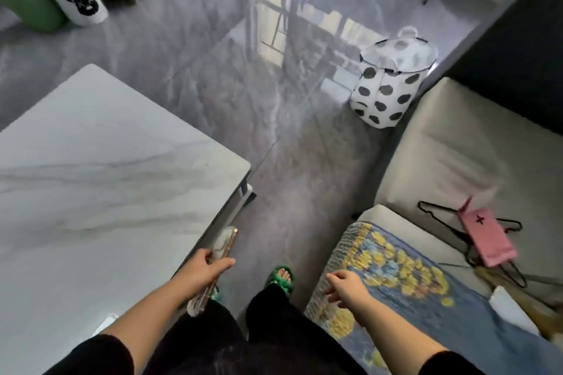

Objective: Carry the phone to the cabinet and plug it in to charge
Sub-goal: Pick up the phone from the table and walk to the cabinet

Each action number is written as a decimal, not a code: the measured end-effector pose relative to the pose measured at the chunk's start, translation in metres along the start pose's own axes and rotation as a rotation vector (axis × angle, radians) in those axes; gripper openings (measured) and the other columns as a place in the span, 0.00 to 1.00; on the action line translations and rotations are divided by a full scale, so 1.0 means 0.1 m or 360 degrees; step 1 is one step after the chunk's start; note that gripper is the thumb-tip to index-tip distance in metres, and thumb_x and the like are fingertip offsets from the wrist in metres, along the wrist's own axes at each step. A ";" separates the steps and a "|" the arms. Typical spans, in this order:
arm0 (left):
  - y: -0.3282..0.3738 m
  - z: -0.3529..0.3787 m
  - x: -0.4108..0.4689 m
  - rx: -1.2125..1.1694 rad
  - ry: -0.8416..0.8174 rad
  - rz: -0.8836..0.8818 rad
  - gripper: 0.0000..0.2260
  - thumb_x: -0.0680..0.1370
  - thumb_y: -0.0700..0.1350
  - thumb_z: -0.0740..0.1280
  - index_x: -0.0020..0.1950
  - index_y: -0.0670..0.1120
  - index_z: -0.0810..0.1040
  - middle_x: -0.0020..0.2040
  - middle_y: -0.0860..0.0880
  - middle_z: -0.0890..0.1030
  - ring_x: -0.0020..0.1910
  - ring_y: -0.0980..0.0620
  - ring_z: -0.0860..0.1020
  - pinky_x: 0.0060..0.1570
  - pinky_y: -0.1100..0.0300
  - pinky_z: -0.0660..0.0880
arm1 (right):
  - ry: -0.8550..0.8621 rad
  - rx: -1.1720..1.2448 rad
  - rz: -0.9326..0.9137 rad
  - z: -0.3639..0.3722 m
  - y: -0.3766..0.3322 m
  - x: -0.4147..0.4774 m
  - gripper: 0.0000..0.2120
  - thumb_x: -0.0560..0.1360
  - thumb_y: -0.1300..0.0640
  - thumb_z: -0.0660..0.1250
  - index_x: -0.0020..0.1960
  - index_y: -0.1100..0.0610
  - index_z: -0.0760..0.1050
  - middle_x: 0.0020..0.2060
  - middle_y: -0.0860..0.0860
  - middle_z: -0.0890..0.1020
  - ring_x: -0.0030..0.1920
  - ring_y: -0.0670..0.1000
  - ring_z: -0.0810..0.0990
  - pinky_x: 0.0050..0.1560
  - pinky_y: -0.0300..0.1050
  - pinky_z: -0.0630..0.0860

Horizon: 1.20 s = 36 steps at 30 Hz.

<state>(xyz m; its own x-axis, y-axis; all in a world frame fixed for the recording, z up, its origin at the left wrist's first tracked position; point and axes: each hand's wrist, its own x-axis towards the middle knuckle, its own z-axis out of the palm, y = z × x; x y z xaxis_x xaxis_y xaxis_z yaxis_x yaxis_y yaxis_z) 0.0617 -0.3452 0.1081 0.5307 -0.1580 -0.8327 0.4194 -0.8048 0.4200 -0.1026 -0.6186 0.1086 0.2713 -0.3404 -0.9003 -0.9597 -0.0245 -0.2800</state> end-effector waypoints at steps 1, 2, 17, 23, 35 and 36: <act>0.18 0.01 0.04 0.0007 0.0007 0.0028 0.29 0.70 0.58 0.72 0.63 0.42 0.70 0.50 0.49 0.77 0.47 0.51 0.76 0.45 0.56 0.72 | 0.0012 0.0053 0.0010 -0.10 0.00 0.05 0.09 0.81 0.56 0.58 0.48 0.60 0.73 0.37 0.57 0.80 0.28 0.51 0.75 0.27 0.40 0.65; 0.36 0.03 0.09 0.0027 0.0006 0.0046 0.27 0.70 0.58 0.72 0.60 0.43 0.70 0.48 0.50 0.76 0.45 0.53 0.76 0.42 0.57 0.71 | 0.0016 0.0106 0.0024 -0.19 -0.03 0.10 0.10 0.81 0.56 0.58 0.48 0.61 0.73 0.35 0.56 0.79 0.28 0.51 0.75 0.27 0.40 0.65; 2.54 -0.56 1.49 -0.0250 -0.0048 -0.0076 0.30 0.67 0.61 0.70 0.60 0.43 0.73 0.56 0.44 0.80 0.53 0.47 0.78 0.53 0.52 0.74 | 0.0099 0.0167 -0.0305 -1.53 -2.54 1.31 0.10 0.80 0.54 0.59 0.43 0.55 0.75 0.35 0.53 0.82 0.29 0.51 0.78 0.29 0.40 0.68; 3.46 -0.95 2.02 -0.0412 -0.0039 -0.0134 0.35 0.70 0.62 0.69 0.68 0.41 0.66 0.64 0.42 0.73 0.52 0.47 0.73 0.46 0.56 0.71 | 0.0144 -0.0030 -0.0254 -2.14 -3.35 1.76 0.09 0.80 0.55 0.60 0.43 0.54 0.75 0.34 0.53 0.82 0.29 0.51 0.78 0.28 0.39 0.69; 4.59 -1.53 2.83 -0.1002 0.0217 -0.0409 0.29 0.71 0.60 0.69 0.61 0.41 0.70 0.53 0.44 0.75 0.49 0.46 0.75 0.47 0.53 0.71 | -0.0052 -0.0701 -0.0303 -3.12 -5.34 2.96 0.09 0.79 0.56 0.61 0.43 0.59 0.75 0.32 0.55 0.82 0.25 0.50 0.76 0.27 0.38 0.67; 4.63 -1.57 2.85 -0.1077 0.0242 -0.0452 0.28 0.71 0.60 0.69 0.60 0.41 0.70 0.53 0.43 0.76 0.48 0.46 0.76 0.46 0.54 0.72 | -0.0076 -0.0795 -0.0331 -3.13 -5.56 3.03 0.09 0.79 0.56 0.61 0.43 0.59 0.75 0.33 0.55 0.82 0.25 0.50 0.76 0.27 0.38 0.67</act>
<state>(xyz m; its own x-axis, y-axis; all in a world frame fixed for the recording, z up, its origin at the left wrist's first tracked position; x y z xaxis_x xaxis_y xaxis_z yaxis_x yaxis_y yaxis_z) 0.5232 -0.6730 0.1220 0.4098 0.1239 -0.9037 0.8908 -0.2675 0.3673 0.4908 -1.0025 0.0955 0.4510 -0.2377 -0.8603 -0.8003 -0.5344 -0.2719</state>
